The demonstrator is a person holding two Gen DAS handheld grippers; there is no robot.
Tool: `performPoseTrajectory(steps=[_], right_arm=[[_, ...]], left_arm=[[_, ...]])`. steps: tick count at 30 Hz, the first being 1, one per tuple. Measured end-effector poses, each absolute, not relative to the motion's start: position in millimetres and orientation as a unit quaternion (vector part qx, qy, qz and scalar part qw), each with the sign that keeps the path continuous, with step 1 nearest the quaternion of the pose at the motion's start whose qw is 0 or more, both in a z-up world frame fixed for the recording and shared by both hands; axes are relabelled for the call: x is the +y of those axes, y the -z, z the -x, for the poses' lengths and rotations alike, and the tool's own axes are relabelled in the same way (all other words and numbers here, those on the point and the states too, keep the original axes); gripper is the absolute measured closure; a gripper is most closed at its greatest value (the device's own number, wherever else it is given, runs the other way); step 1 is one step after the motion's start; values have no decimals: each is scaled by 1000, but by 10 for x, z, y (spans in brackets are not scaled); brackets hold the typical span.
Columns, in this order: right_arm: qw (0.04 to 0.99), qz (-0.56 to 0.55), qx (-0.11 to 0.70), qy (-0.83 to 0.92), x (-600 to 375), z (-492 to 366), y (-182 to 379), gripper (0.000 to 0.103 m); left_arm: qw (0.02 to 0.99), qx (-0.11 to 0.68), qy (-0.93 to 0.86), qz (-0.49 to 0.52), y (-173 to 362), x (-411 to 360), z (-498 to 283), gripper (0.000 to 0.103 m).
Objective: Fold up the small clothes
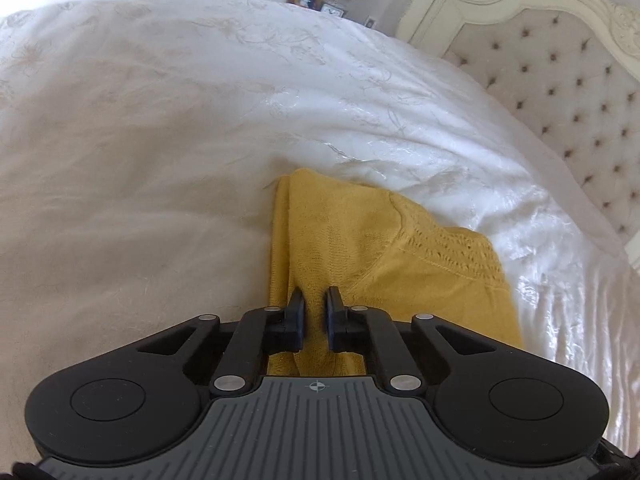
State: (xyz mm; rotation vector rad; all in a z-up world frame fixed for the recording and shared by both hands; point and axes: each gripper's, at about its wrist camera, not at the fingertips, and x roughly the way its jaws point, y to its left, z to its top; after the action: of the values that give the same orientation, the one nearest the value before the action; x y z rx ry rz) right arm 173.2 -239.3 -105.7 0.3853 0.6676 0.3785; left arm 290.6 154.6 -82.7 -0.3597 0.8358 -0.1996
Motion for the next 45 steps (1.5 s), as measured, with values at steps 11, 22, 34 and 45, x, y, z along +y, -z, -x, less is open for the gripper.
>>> performPoseTrajectory(steps=[11,22,34,45], right_arm=[[910,-181,321,-189,-2359,-1737,1077,3],[901,-216,323,-190,-2415,-1747,1073,1],[821,-355,375,-242,-2444,-2714,1106,0],[757,-399,406,-320,-2042,-3512,1276,0]], left_arm=[[883,415,127,179,787,1678,-2588,28],[849,449,175,215,960,1585,-2289,14],[836,452,223,216,1052,1392,-2416,11],[818,444,251,266,1174,1403,-2426,11]])
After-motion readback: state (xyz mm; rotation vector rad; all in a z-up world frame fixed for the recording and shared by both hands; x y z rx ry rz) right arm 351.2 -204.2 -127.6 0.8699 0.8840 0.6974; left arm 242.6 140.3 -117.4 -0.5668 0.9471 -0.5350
